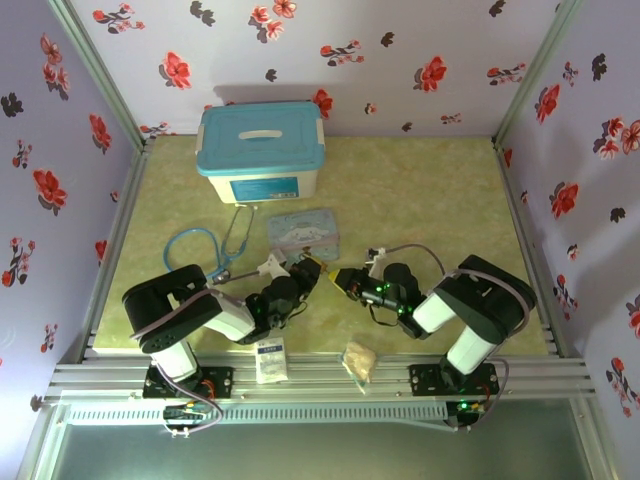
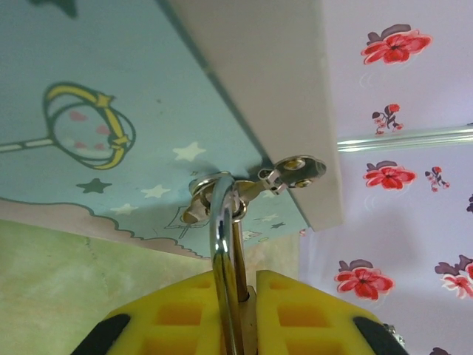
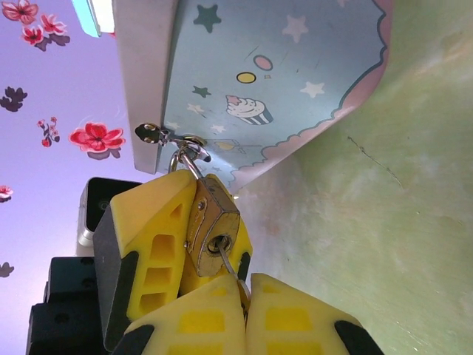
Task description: Unlock the padlock with the key
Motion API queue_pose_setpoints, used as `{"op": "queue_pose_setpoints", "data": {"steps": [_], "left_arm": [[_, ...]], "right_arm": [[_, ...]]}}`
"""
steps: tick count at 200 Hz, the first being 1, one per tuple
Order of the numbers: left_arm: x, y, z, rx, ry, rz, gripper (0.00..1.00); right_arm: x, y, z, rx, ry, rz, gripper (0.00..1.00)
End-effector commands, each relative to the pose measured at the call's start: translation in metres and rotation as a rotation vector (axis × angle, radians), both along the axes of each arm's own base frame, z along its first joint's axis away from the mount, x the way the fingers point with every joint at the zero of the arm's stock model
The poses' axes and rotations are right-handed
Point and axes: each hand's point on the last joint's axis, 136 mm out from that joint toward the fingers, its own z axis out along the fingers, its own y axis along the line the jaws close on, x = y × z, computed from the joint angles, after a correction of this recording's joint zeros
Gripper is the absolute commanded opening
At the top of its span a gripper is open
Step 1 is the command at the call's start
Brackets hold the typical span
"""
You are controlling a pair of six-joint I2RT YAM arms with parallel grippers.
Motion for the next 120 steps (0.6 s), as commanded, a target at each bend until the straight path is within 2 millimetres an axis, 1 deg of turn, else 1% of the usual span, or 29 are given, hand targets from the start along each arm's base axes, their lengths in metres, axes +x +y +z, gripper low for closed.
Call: {"op": "queue_pose_setpoints", "data": {"steps": [1,18,29,37,46,60,69,89,106,120], "left_arm": [[-0.026,-0.054,0.044,-0.170,-0.040,-0.227,0.00],[-0.027,-0.055,0.044,-0.175,-0.038,-0.229,0.00],[-0.027,-0.056,0.044,-0.177,-0.036,-0.232,0.00],[-0.027,-0.056,0.044,-0.175,-0.036,-0.235,0.00],[-0.027,-0.056,0.043,-0.173,-0.035,-0.236,0.00],[-0.028,-0.056,0.041,-0.170,-0.036,-0.240,0.00],[-0.028,-0.056,0.041,-0.166,-0.040,-0.246,0.00],[-0.030,-0.057,0.038,-0.149,-0.041,-0.261,0.00],[-0.031,-0.057,0.034,-0.144,-0.033,-0.266,0.00],[-0.032,-0.057,0.032,-0.144,-0.032,-0.270,0.00]], "right_arm": [[-0.007,0.021,0.058,0.138,-0.162,0.083,0.00],[-0.008,0.019,0.049,0.112,-0.165,0.085,0.00],[-0.006,0.017,0.036,0.079,-0.150,0.081,0.00],[-0.005,0.018,0.029,0.069,-0.136,0.088,0.00],[-0.006,0.023,0.027,0.071,-0.124,0.114,0.00],[-0.008,0.029,0.033,0.093,-0.119,0.138,0.00],[-0.008,0.029,0.038,0.110,-0.110,0.144,0.00],[-0.004,0.016,0.046,0.133,-0.100,0.125,0.00],[-0.001,0.003,0.047,0.145,-0.079,0.109,0.00],[-0.001,0.001,0.044,0.158,-0.032,0.128,0.00]]}}
